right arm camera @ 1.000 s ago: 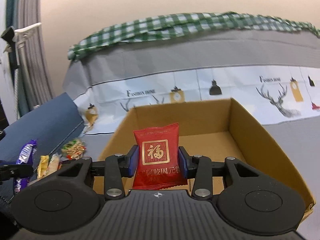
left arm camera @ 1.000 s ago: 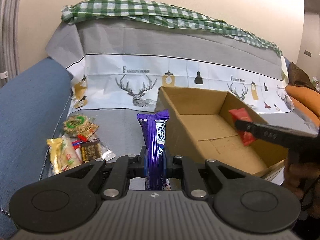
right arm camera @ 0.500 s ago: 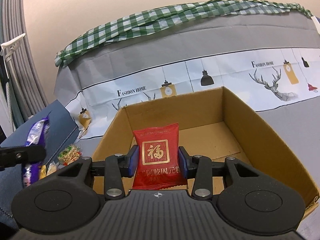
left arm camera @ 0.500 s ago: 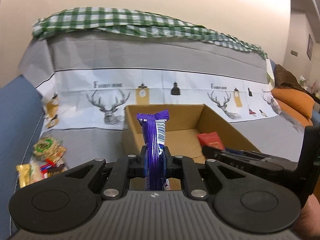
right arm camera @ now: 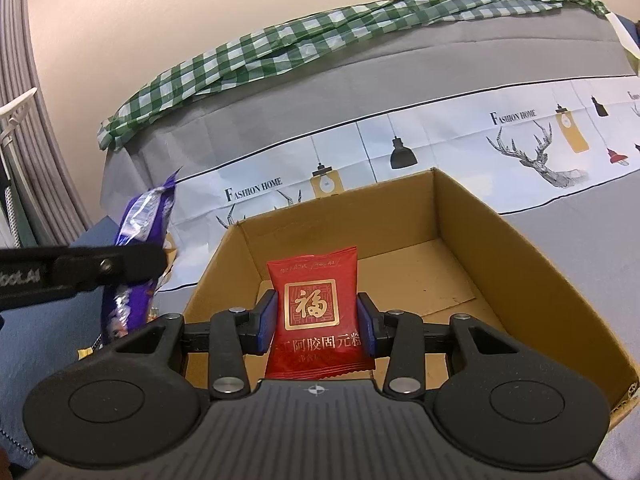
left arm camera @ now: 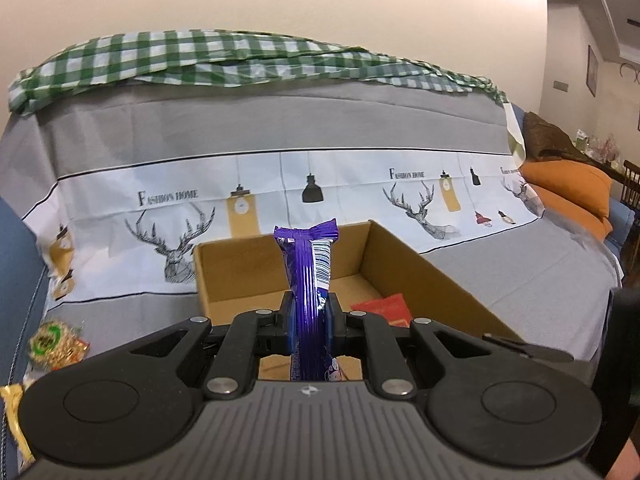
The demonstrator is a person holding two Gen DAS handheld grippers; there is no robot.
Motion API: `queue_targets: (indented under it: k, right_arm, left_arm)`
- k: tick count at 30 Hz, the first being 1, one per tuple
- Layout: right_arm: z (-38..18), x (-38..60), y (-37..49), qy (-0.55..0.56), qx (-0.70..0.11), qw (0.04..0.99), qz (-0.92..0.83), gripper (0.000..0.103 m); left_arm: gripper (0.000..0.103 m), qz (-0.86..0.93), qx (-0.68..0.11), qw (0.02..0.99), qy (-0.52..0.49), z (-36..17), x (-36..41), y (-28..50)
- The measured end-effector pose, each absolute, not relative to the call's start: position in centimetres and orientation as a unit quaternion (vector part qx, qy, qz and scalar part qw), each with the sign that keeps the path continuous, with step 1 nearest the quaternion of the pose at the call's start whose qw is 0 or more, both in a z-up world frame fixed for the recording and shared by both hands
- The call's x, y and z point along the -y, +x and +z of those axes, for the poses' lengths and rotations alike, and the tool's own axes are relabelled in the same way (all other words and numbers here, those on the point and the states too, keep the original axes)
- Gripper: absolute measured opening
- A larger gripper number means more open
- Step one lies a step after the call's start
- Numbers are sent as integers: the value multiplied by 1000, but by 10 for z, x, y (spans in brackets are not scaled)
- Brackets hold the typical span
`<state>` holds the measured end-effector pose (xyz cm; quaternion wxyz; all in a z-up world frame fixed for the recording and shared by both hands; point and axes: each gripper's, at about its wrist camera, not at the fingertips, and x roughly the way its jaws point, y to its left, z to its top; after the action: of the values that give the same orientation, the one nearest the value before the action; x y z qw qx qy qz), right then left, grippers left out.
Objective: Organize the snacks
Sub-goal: 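Carry both snacks over the cardboard box and open both tools to drop them, then move both tools back to the snack pile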
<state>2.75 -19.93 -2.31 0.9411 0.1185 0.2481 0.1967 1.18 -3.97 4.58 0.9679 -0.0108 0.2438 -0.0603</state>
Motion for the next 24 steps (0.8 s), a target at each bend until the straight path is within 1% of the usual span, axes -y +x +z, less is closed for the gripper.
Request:
queue_targets:
  k: [1, 2, 3, 4, 5, 8, 13, 18, 21, 22, 23, 24]
  right_arm:
    - [-23, 199, 28, 116, -249, 942, 191, 44]
    - [-23, 198, 28, 112, -250, 944, 183, 48]
    - [-24, 196, 29, 105, -254, 945, 177, 52]
    - [-24, 195, 29, 100, -256, 946, 170, 66]
    - [-24, 195, 28, 98, -253, 948, 164, 73]
    - [-23, 196, 28, 99, -252, 949, 159, 76]
    - [-25, 192, 27, 85, -252, 951, 158, 76]
    - [-23, 189, 22, 74, -245, 953, 164, 76]
    - [-21, 190, 18, 75, -239, 953, 170, 76]
    - [-20, 190, 16, 75, -236, 953, 174, 76]
    - [-20, 190, 14, 74, -234, 953, 179, 76]
    - [-19, 189, 12, 72, -232, 953, 182, 76]
  left_arm:
    - [17, -67, -241, 968, -13, 47, 41, 14]
    - [29, -74, -238, 968, -17, 48, 42, 15]
    - [38, -82, -235, 968, -20, 49, 42, 16]
    - [53, -80, -229, 970, -20, 49, 43, 15]
    - [58, -73, -223, 972, -17, 49, 44, 13]
    - [58, -57, -216, 975, -14, 46, 42, 6]
    - [58, -29, -192, 981, 7, 36, 23, -21]
    - [58, -8, -218, 976, 4, 24, -22, -39]
    - [58, 21, -242, 970, -2, 17, -64, -43]
    - [56, 33, -244, 969, -8, 16, -78, -45]
    - [43, 44, -242, 969, -17, 14, -92, -50]
    - [33, 57, -241, 969, -25, 11, -107, -56]
